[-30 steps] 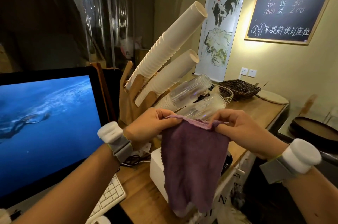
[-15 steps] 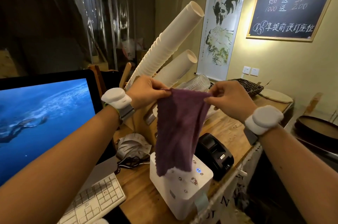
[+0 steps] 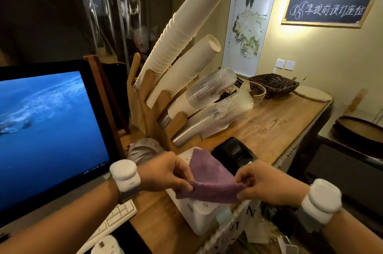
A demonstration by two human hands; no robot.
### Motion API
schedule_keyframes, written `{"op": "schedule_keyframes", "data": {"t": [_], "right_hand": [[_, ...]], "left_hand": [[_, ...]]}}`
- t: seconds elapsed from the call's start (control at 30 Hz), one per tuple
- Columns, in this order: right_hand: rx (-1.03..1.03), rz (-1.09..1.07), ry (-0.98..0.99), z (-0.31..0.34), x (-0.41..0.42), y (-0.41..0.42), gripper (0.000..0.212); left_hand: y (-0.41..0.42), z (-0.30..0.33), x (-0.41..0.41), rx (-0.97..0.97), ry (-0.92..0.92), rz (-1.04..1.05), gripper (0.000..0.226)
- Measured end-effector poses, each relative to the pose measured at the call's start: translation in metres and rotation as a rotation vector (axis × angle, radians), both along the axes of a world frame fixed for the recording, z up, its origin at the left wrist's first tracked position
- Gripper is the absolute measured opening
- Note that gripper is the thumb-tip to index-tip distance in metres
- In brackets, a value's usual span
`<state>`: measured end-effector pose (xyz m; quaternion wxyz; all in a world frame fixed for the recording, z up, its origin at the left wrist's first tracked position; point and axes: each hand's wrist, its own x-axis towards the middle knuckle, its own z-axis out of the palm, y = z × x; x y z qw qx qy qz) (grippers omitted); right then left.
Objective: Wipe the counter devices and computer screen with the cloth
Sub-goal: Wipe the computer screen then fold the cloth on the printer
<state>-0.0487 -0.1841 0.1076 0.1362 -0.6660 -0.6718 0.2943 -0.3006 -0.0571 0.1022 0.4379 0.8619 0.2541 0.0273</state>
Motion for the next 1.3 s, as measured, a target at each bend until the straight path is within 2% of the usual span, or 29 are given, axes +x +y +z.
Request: {"op": "schedule_keyframes", "data": {"t": [0.07,0.13,0.2,0.27,0.33,0.47,0.57,0.67,0.8,0.87,0.97,1.0,1.07,1.13,1.2,1.3], "right_hand": [[-0.156,0.072,0.067,-0.006,0.001,-0.002,0.007],[-0.223,0.090,0.161,-0.011,0.006,0.002,0.015],[-0.182,0.008,0.251,-0.022,0.016,0.015,0.027],[-0.110,-0.117,0.290,-0.041,0.030,0.037,0.037],[-0.064,-0.242,0.297,-0.059,0.042,0.059,0.032],[-0.103,-0.416,0.367,-0.093,0.054,0.094,0.010],[-0.118,-0.543,0.391,-0.116,0.060,0.110,0.021],[-0.215,-0.639,0.505,-0.122,0.056,0.114,0.029],[-0.437,-0.685,0.523,-0.123,0.058,0.118,0.044],[-0.364,-0.683,0.580,-0.126,0.061,0.120,0.042],[-0.100,-0.659,0.653,-0.122,0.061,0.113,0.040],[-0.022,-0.629,0.657,-0.118,0.059,0.108,0.042],[0.117,-0.539,0.649,-0.105,0.051,0.096,0.044],[0.219,-0.429,0.588,-0.095,0.043,0.080,0.037],[0.296,-0.339,0.377,-0.094,0.036,0.062,0.027],[0.311,-0.178,-0.039,-0.100,0.024,0.045,0.020]], "left_hand": [[0.002,-0.009,0.005,-0.087,0.121,-0.056,0.014],[0.012,-0.015,0.012,-0.158,0.154,-0.072,0.014],[0.029,-0.021,0.022,-0.222,0.085,0.007,0.012],[0.051,-0.031,0.038,-0.224,0.007,0.174,0.010],[0.068,-0.044,0.055,-0.141,0.008,0.282,0.012],[0.083,-0.065,0.086,0.134,0.051,0.309,0.019],[0.091,-0.081,0.101,0.306,0.072,0.364,0.020],[0.095,-0.091,0.104,0.380,0.061,0.381,0.018],[0.099,-0.093,0.102,0.383,0.124,0.372,0.048],[0.102,-0.092,0.101,0.366,0.164,0.310,0.048],[0.098,-0.084,0.101,0.319,0.151,0.250,0.021],[0.096,-0.081,0.101,0.314,0.127,0.256,0.019],[0.091,-0.074,0.097,0.337,0.021,0.293,0.017],[0.079,-0.067,0.086,0.367,-0.081,0.281,0.010],[0.064,-0.066,0.072,0.439,-0.048,0.208,0.010],[0.050,-0.069,0.055,0.587,0.138,0.047,0.016]]}}
